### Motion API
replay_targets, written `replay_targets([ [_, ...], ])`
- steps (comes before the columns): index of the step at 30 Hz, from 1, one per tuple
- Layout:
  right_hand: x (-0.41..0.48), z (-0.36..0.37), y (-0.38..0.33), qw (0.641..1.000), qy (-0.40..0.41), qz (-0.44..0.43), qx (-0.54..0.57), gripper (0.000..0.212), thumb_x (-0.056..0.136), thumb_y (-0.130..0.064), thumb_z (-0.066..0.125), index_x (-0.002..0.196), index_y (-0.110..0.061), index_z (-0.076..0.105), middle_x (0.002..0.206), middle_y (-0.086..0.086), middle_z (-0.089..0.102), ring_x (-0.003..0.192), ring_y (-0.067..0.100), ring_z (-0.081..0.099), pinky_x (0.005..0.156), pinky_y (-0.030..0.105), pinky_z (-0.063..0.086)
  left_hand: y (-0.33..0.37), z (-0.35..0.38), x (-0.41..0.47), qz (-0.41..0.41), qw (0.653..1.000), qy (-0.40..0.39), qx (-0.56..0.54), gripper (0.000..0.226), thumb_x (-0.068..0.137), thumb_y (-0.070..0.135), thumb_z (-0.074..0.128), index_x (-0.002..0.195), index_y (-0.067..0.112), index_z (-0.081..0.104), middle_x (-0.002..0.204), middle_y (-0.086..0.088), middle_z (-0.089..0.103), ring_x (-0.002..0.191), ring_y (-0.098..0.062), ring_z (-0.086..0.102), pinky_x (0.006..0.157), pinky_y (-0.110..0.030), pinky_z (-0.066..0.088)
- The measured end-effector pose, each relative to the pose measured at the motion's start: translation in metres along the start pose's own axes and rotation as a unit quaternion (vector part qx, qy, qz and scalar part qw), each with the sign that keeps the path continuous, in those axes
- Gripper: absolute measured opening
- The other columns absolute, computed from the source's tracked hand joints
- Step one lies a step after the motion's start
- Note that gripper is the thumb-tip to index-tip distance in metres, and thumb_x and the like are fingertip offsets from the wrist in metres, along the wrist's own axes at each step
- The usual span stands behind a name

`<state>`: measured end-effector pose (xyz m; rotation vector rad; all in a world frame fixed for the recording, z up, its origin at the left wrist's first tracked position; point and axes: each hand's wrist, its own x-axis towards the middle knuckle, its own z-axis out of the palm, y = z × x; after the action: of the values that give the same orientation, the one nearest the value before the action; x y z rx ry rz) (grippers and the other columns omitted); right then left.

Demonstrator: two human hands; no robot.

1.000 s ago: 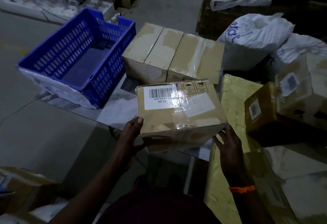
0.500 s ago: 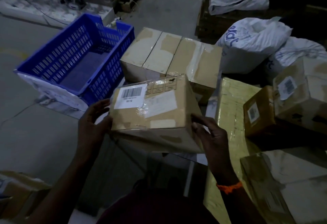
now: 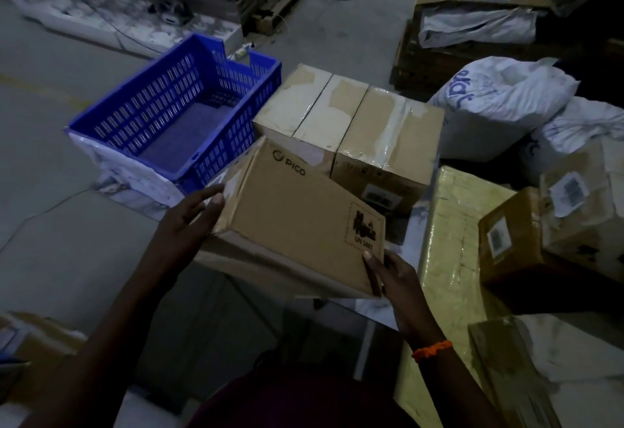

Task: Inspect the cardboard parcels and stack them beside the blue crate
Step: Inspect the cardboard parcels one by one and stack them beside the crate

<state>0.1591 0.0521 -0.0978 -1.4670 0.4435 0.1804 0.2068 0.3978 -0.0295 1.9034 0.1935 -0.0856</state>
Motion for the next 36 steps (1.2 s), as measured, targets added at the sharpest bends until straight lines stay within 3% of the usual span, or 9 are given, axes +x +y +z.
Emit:
replay_targets([
  [4, 0.001, -0.002, 0.003, 0.993, 0.032, -0.071, -0.083, 0.032, 0.096, -0.034, 0.069, 0.126, -0.023, 0.068, 0.116, -0.007, 0.075, 0.111, 0.010, 0.069, 0.093, 0.032, 0.058, 0.005, 0.014, -0.006, -0.028, 0.994, 0.003, -0.110, 0.037, 0.100, 0.050, 0.049, 0.129, 0.038, 0.067, 0.125, 0.017, 0.069, 0.119, -0.003, 0.061, 0.096, -0.036, 0.049],
  [9, 0.000, -0.023, 0.002, 0.989, 0.069, -0.081, -0.105, 0.033, 0.095, -0.034, 0.072, 0.126, -0.028, 0.065, 0.116, -0.007, 0.074, 0.110, 0.012, 0.069, 0.089, 0.035, 0.061, -0.027, 0.032, -0.016, -0.092, 0.982, -0.044, -0.159, 0.041, 0.093, 0.060, 0.058, 0.128, 0.042, 0.066, 0.133, 0.007, 0.065, 0.123, -0.018, 0.062, 0.096, -0.045, 0.055],
  [15, 0.005, -0.032, 0.002, 0.976, 0.110, -0.094, -0.162, 0.038, 0.091, -0.040, 0.075, 0.126, -0.031, 0.065, 0.119, -0.004, 0.071, 0.108, 0.010, 0.068, 0.087, 0.036, 0.061, -0.056, 0.046, -0.013, -0.118, 0.986, -0.076, -0.087, 0.056, 0.082, 0.080, 0.058, 0.132, 0.056, 0.057, 0.138, 0.005, 0.059, 0.123, -0.023, 0.060, 0.102, -0.055, 0.050],
  [20, 0.008, -0.034, -0.003, 0.982, 0.109, -0.073, -0.139, 0.040, 0.091, -0.038, 0.075, 0.126, -0.023, 0.064, 0.116, -0.004, 0.073, 0.106, 0.012, 0.068, 0.082, 0.034, 0.061, -0.046, 0.047, -0.006, -0.129, 0.985, -0.063, -0.099, 0.028, 0.090, 0.052, 0.062, 0.118, 0.058, 0.063, 0.130, 0.008, 0.062, 0.119, -0.020, 0.061, 0.101, -0.055, 0.051],
  [25, 0.021, -0.025, -0.026, 0.990, 0.057, -0.047, -0.119, 0.035, 0.095, -0.043, 0.069, 0.123, -0.021, 0.068, 0.108, -0.005, 0.077, 0.097, 0.008, 0.074, 0.074, 0.022, 0.060, -0.019, 0.061, 0.016, -0.134, 0.984, -0.044, -0.105, 0.043, 0.093, 0.009, 0.056, 0.103, 0.050, 0.065, 0.116, 0.005, 0.061, 0.102, -0.019, 0.059, 0.092, -0.046, 0.053],
  [28, 0.027, -0.018, -0.037, 0.987, 0.074, -0.062, -0.130, 0.040, 0.094, -0.054, 0.066, 0.124, -0.027, 0.068, 0.110, -0.009, 0.077, 0.102, 0.006, 0.072, 0.088, 0.031, 0.059, -0.015, 0.055, 0.022, -0.133, 0.986, -0.016, -0.099, 0.040, 0.094, 0.003, 0.052, 0.128, 0.023, 0.061, 0.121, -0.004, 0.056, 0.101, -0.022, 0.057, 0.077, -0.037, 0.051],
  [31, 0.020, -0.018, -0.039, 0.991, 0.084, -0.057, -0.085, 0.038, 0.098, -0.055, 0.057, 0.120, -0.025, 0.067, 0.108, -0.007, 0.077, 0.099, 0.006, 0.072, 0.087, 0.035, 0.057, -0.023, 0.039, 0.026, -0.102, 0.989, -0.017, -0.107, 0.028, 0.097, 0.016, 0.058, 0.125, 0.010, 0.063, 0.133, -0.001, 0.058, 0.122, -0.025, 0.057, 0.087, -0.042, 0.055],
  [34, 0.008, -0.018, -0.033, 0.994, 0.105, -0.015, 0.000, 0.048, 0.099, -0.064, 0.047, 0.116, -0.025, 0.069, 0.111, -0.001, 0.075, 0.104, 0.015, 0.070, 0.085, 0.038, 0.055, -0.024, 0.041, 0.014, -0.122, 0.970, -0.007, -0.212, 0.031, 0.101, 0.045, 0.054, 0.118, 0.022, 0.064, 0.109, 0.001, 0.069, 0.094, -0.016, 0.066, 0.073, -0.035, 0.056],
  [36, 0.000, -0.015, -0.029, 0.991, 0.127, 0.022, 0.020, 0.048, 0.096, -0.068, 0.046, 0.111, -0.029, 0.070, 0.107, 0.001, 0.074, 0.101, 0.017, 0.069, 0.078, 0.036, 0.054, -0.028, 0.048, 0.012, -0.146, 0.960, 0.025, -0.238, 0.042, 0.101, 0.056, 0.048, 0.128, 0.026, 0.058, 0.117, 0.001, 0.063, 0.099, -0.018, 0.061, 0.074, -0.035, 0.051],
])
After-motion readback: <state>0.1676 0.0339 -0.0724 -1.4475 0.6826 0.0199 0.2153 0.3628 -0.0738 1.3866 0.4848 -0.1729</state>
